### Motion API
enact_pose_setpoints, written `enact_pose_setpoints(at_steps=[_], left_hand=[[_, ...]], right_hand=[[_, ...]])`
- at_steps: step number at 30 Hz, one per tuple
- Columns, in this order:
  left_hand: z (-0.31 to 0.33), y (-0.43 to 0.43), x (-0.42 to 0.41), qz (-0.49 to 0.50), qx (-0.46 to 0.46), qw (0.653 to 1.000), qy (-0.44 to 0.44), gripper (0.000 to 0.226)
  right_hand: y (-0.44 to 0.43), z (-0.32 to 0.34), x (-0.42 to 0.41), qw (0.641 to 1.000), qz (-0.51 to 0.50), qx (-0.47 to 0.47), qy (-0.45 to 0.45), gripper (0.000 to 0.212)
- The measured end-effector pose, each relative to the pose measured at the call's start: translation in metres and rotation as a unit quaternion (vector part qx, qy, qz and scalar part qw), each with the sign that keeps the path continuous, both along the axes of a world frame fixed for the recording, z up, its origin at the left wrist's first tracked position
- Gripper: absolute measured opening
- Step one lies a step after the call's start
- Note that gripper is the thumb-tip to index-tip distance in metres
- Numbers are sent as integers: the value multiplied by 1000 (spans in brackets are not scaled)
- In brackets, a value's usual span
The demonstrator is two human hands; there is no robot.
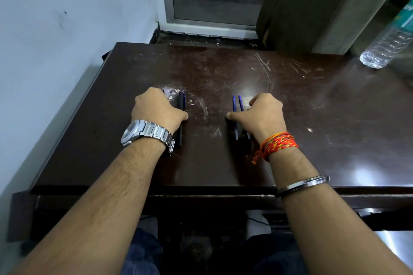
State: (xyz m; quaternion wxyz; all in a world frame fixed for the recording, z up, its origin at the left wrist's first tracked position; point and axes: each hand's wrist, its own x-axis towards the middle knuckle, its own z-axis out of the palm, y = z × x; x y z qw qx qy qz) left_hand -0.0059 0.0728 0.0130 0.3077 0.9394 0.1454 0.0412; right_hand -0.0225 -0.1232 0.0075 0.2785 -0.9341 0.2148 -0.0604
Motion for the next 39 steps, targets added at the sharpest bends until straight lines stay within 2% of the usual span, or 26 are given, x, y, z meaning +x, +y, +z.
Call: enact_pose_setpoints(at_steps=[4, 10, 19, 26, 33, 36, 39], left_hand=[[1, 1, 1, -7, 6, 1000, 18, 43], [3, 4, 0, 5, 24, 999, 21, 52], [-6, 1, 4, -16, -31, 999, -5, 9], [-10, -1, 5, -17, -64, 997, -25, 26], [-10, -3, 6, -24, -71, 997, -30, 14], [-9, -3, 5, -24, -71, 997, -30, 15], [-8, -2, 3, -17, -67, 997, -43, 23]], right_hand=[[4, -4, 4, 1000, 13, 14, 25, 38], [11, -10, 9, 1000, 27, 6, 3, 26], [13, -10, 12, 999, 32, 0, -7, 17], [14, -9, 11, 999, 34, 2, -11, 18], [13, -9, 9, 999, 28, 15, -14, 16], [13, -9, 9, 999, 37, 10, -24, 11], [15, -11, 7, 998, 34, -2, -44, 17]])
